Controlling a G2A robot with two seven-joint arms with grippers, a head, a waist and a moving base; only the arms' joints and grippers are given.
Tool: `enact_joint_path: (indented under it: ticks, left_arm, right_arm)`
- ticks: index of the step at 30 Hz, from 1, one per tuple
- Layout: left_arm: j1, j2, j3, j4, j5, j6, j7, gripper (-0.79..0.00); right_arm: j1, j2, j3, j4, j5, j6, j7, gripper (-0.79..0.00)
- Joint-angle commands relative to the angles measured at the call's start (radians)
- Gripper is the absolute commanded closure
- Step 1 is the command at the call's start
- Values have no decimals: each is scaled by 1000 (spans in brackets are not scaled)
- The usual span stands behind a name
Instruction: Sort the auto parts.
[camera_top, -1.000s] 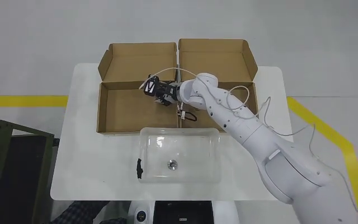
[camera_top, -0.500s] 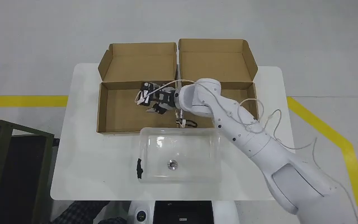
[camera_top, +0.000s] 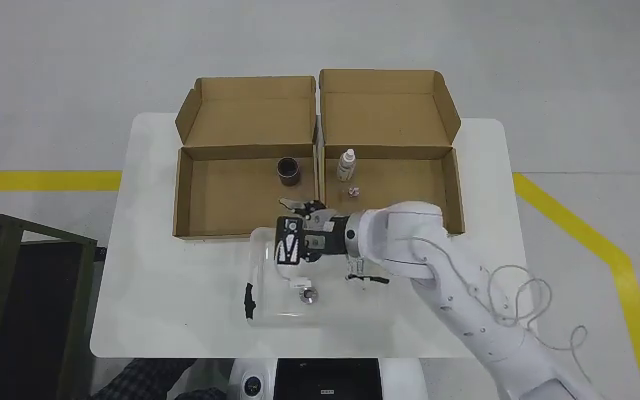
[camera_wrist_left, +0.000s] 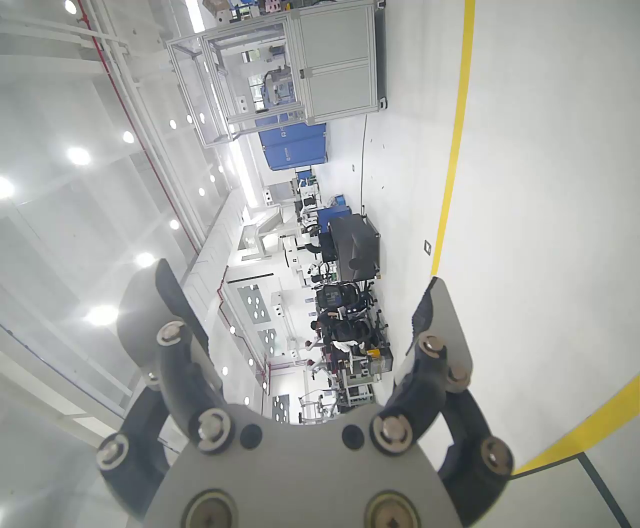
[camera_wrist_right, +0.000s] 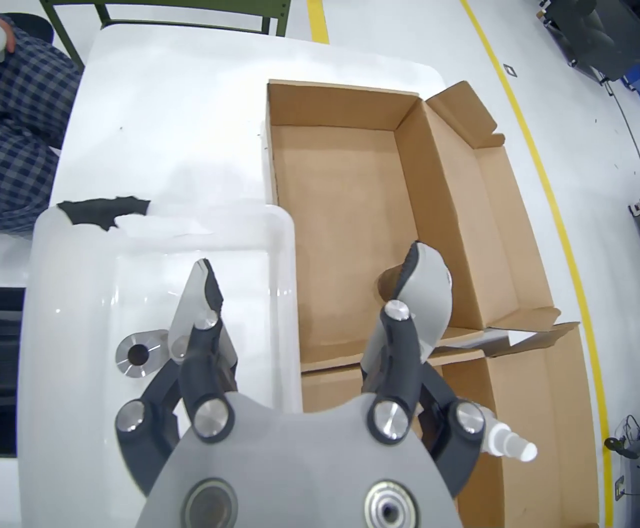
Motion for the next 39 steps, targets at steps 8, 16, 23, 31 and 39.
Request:
enact_joint_path:
  ticks: [8, 16, 23, 31, 39]
  left_arm:
    - [0, 0, 0, 0, 0, 0, 0, -785]
    - [0, 0, 0, 0, 0, 0, 0, -785]
    - [0, 0, 0, 0, 0, 0, 0, -785]
    - [0, 0, 0, 0, 0, 0, 0, -785]
    - [0, 0, 0, 0, 0, 0, 0, -785]
  right_arm:
    - [-127, 38, 61, -74, -18, -92, -19, -606]
    - [-196, 60, 81, -101, -48, -126, -30, -603]
    - [-228, 70, 68, -88, -80, -119, -48, -631]
    - [-239, 77, 46, -34, -101, -109, -61, -622]
    - [-214, 78, 8, 23, -120, -109, -59, -594]
